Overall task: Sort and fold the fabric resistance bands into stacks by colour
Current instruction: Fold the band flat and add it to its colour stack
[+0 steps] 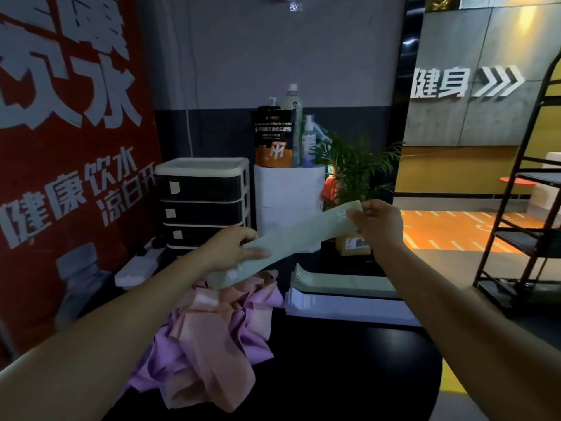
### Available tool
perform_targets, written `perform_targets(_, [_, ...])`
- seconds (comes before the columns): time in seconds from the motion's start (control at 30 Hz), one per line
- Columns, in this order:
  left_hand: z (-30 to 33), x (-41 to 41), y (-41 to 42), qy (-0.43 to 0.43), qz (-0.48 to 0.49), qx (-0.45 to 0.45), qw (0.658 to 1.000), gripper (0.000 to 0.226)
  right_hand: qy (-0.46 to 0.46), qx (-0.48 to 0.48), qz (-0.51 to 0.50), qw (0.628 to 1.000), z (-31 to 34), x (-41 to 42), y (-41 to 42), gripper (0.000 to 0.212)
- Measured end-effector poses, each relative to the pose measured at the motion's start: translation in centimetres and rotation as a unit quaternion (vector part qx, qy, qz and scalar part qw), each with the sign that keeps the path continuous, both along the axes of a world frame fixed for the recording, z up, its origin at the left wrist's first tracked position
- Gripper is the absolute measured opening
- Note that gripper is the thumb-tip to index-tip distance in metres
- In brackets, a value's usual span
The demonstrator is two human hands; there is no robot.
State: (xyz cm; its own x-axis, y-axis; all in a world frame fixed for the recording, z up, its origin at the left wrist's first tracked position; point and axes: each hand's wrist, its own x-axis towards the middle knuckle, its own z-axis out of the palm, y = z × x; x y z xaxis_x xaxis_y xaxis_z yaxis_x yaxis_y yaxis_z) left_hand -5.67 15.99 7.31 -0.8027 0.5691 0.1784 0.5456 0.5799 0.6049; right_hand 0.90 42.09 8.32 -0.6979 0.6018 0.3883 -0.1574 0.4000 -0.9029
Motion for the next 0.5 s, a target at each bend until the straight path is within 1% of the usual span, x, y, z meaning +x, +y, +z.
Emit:
perform_targets(0.1, [-1.0, -0.8, 1.0, 0.001, 0.003, -0.016, 1.0, 0.031, -0.01, -0.016, -0.003, 1.0, -1.0, 0.6, 1.7, 0.012])
perform_targets(0.17, [-1.5, -1.3, 2.0, 0.013, -0.002, -0.038, 0.999, 0.037, 0.0, -0.013, 0.012, 1.0, -1.3, 0.8, 2.2, 0.021])
perform_targets(0.23, [-1.9, -1.5, 3.1, 0.019, -0.006, -0.066, 0.998, 0.039, 0.019, 0.012, 0.044, 0.999, -0.8, 1.0, 2.3, 0.023])
perform_targets(0.3, [-2.0, -1.5, 4.2, 0.01, -0.013, -0.066, 0.998, 0.033, 0.038, 0.054, 0.092, 0.994, 0.3, 1.2, 2.0, 0.021])
perform_targets(0.33, [-1.8, -1.3, 4.8, 0.005, -0.014, -0.051, 0.999, 0.026, 0.046, 0.07, 0.119, 0.989, 0.9, 1.2, 1.7, 0.017])
perform_targets(0.37, [-1.3, -1.1, 5.5, 0.01, -0.014, -0.028, 0.999, 0.025, 0.049, 0.087, 0.149, 0.984, 1.5, 1.1, 1.4, 0.011])
perform_targets(0.4, [-0.6, -0.9, 6.2, 0.018, -0.015, 0.003, 1.0, 0.03, 0.047, 0.116, 0.177, 0.976, 2.0, 1.0, 1.0, 0.004])
perform_targets(0.47, [1.2, -0.4, 7.6, 0.013, -0.034, 0.082, 0.996, 0.044, 0.03, 0.191, 0.209, 0.959, 2.9, 0.7, 0.3, 0.007])
perform_targets(0.5, [2.2, -0.1, 8.3, -0.004, -0.049, 0.114, 0.992, 0.049, 0.024, 0.208, 0.218, 0.953, 3.4, 0.4, 0.0, 0.008])
